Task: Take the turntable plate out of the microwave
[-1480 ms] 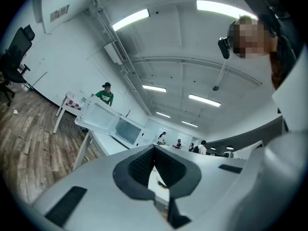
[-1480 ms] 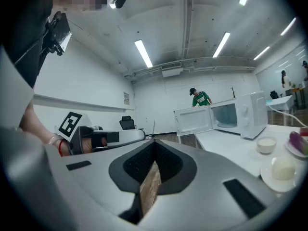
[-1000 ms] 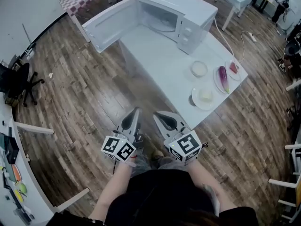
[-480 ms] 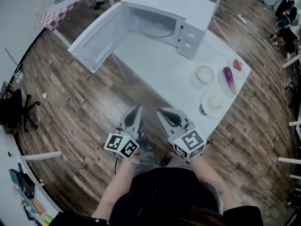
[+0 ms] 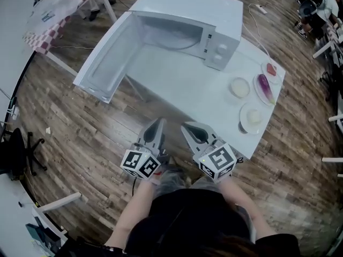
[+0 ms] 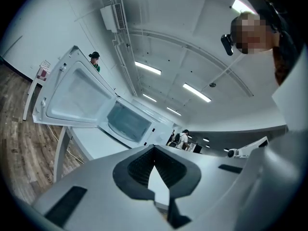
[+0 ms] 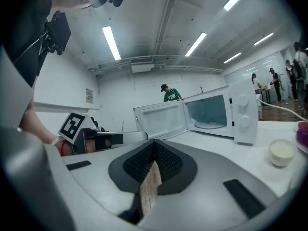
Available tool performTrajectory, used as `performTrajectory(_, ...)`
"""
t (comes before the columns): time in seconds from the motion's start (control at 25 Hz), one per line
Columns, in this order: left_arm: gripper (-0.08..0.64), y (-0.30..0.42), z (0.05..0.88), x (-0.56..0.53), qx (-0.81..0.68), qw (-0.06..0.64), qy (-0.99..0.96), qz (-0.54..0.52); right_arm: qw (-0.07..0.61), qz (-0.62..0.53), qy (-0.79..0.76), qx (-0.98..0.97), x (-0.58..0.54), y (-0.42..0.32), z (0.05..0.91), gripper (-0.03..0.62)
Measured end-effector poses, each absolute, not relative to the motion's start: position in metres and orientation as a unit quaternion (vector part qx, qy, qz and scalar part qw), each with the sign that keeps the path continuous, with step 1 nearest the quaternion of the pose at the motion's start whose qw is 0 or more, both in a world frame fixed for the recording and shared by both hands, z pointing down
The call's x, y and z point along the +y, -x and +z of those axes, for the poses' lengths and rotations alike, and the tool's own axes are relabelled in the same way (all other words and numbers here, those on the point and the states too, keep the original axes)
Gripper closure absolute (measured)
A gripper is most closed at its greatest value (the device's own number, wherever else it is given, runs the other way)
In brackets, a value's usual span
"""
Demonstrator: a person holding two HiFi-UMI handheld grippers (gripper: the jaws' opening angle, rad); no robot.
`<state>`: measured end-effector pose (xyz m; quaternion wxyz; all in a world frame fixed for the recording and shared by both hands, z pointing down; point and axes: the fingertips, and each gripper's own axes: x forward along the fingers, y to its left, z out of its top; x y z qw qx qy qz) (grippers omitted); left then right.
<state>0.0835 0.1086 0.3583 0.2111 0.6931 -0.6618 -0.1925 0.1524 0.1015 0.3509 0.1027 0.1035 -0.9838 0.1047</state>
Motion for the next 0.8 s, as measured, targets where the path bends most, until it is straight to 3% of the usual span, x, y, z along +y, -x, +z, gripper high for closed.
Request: performTrajectory(0.8, 0.549, -0.006, 0.371, 0.106, -0.638, 0.221, -0.707, -0.211, 0.096, 0.111, -0.152, -0.978, 0.091, -0.085, 0.36, 0.572)
